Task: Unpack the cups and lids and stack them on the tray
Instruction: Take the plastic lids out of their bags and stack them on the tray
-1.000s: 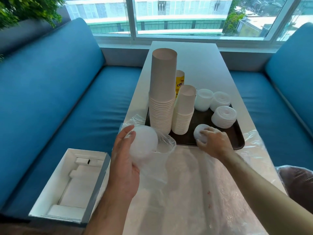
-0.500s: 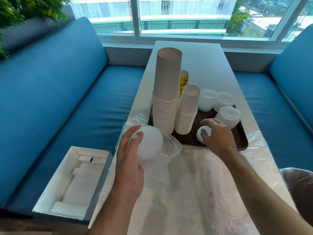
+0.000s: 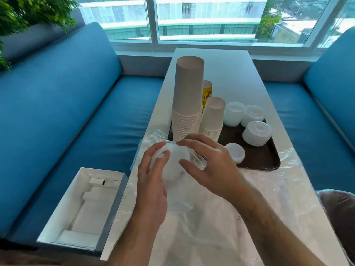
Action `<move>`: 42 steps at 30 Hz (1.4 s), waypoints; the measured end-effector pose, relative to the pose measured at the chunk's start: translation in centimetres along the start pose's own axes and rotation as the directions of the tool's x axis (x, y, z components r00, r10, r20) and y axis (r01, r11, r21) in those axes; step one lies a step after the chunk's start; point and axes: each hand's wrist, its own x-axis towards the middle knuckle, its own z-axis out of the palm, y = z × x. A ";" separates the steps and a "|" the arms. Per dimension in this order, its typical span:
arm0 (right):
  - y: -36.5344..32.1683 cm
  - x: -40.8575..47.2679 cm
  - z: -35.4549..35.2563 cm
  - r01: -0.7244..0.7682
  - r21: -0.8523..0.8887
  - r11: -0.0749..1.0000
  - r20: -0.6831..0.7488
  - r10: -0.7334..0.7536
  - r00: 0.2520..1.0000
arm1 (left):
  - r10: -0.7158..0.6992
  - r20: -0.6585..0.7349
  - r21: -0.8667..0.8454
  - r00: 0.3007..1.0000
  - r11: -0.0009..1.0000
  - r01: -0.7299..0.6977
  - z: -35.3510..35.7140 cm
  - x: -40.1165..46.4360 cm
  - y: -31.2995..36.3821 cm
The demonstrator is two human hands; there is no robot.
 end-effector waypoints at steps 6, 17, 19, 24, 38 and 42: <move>-0.3 -0.6 0.3 0.018 0.027 0.999 -0.032 -0.017 0.999 | -0.024 -0.007 -0.038 1.000 0.999 0.023 0.1 0.1 0.2; 0.5 -0.3 -1.0 -0.181 0.147 0.972 0.194 0.151 0.969 | -0.108 -0.031 -0.044 0.994 0.993 0.106 0.6 -0.2 -0.4; 0.4 -0.4 -1.3 -0.208 0.185 0.960 0.204 0.170 0.964 | -0.116 -0.052 -0.064 0.992 0.992 0.112 0.6 -0.1 -0.4; 0.5 -0.5 -1.8 -0.276 0.197 0.941 0.374 0.188 0.908 | -0.064 -0.096 -0.002 0.993 0.998 0.065 0.0 0.3 -0.2; 13.5 0.1 -6.7 -0.516 -0.197 0.834 -0.439 0.396 0.807 | -0.012 -0.137 -0.190 0.990 0.982 -0.014 -0.9 0.7 0.5; 17.1 -0.7 -3.7 -0.413 -0.459 0.787 -0.223 0.349 0.910 | -0.023 -0.118 -0.181 0.993 0.983 0.001 -0.7 0.6 0.4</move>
